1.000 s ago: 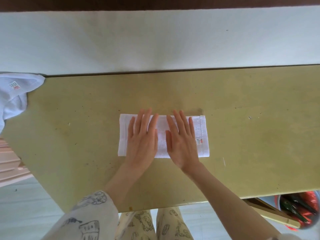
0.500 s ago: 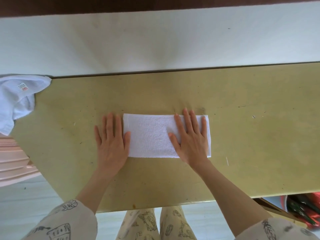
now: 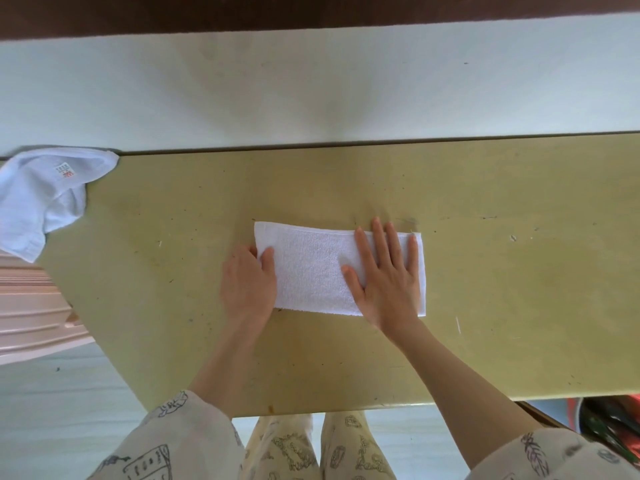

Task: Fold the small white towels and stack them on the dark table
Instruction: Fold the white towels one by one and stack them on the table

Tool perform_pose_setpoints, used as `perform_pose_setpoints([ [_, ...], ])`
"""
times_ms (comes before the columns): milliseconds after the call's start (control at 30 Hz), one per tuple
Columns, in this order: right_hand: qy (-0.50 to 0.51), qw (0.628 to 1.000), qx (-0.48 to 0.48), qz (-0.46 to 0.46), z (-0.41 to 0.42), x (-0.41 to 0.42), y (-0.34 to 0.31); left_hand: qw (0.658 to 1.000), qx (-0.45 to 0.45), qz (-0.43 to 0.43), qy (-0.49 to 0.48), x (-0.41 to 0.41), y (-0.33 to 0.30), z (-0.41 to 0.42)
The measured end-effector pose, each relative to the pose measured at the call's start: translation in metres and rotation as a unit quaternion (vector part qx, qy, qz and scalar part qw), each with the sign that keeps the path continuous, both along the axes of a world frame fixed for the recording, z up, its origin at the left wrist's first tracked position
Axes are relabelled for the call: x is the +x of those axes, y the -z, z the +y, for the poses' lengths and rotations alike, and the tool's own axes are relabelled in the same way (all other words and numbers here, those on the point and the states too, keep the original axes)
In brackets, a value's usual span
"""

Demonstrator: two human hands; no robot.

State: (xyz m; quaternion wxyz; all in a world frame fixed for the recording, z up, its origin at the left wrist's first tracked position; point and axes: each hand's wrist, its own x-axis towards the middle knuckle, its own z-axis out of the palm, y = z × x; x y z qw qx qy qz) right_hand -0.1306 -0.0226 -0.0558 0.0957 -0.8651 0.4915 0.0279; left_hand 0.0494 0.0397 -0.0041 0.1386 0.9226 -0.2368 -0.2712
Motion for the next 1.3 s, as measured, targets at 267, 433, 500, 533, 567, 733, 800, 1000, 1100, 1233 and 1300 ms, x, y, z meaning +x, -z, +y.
perform_pose_setpoints([
  [267, -0.003, 1.0, -0.001, 0.002, 0.0, -0.001, 0.002, 0.986, -0.057, 0.116, -0.102, 0.006, -0.001, 0.008],
  [433, 0.007, 1.0, 0.001, -0.011, -0.003, 0.003, -0.001, 0.99, -0.098, 0.068, -0.078, 0.004, -0.001, 0.005],
  [500, 0.009, 0.999, 0.004, -0.05, -0.009, 0.008, -0.004, 0.988, -0.132, 0.041, -0.066, 0.007, -0.007, -0.001],
  [533, 0.008, 0.996, 0.01, -0.087, -0.013, 0.011, -0.007, 0.986, -0.151, 0.025, -0.058, 0.008, -0.012, -0.004],
  [567, 0.009, 0.991, 0.021, -0.134, -0.016, 0.013, -0.011, 0.984, -0.171, 0.008, -0.049, 0.007, -0.018, -0.008],
  [733, 0.191, 0.91, 0.067, -0.363, -0.019, -0.004, -0.048, 0.975, -0.221, -0.015, 0.012, -0.017, -0.046, -0.024],
  [800, 0.307, 0.85, 0.154, -0.4, -0.018, -0.018, -0.06, 0.973, -0.22, -0.016, 0.059, -0.036, -0.049, -0.03],
  [1000, 0.397, 0.764, 0.327, -0.39, -0.026, -0.041, -0.056, 0.969, -0.158, 0.01, 0.192, -0.095, -0.025, -0.051],
  [1100, 0.403, 0.75, 0.345, -0.394, -0.027, -0.043, -0.05, 0.966, -0.123, 0.023, 0.225, -0.113, -0.017, -0.057],
  [1233, 0.403, 0.741, 0.362, -0.396, -0.029, -0.046, -0.047, 0.964, -0.095, 0.036, 0.246, -0.127, -0.012, -0.061],
  [1300, 0.398, 0.741, 0.371, -0.394, -0.031, -0.047, -0.048, 0.963, -0.088, 0.039, 0.252, -0.131, -0.011, -0.062],
])
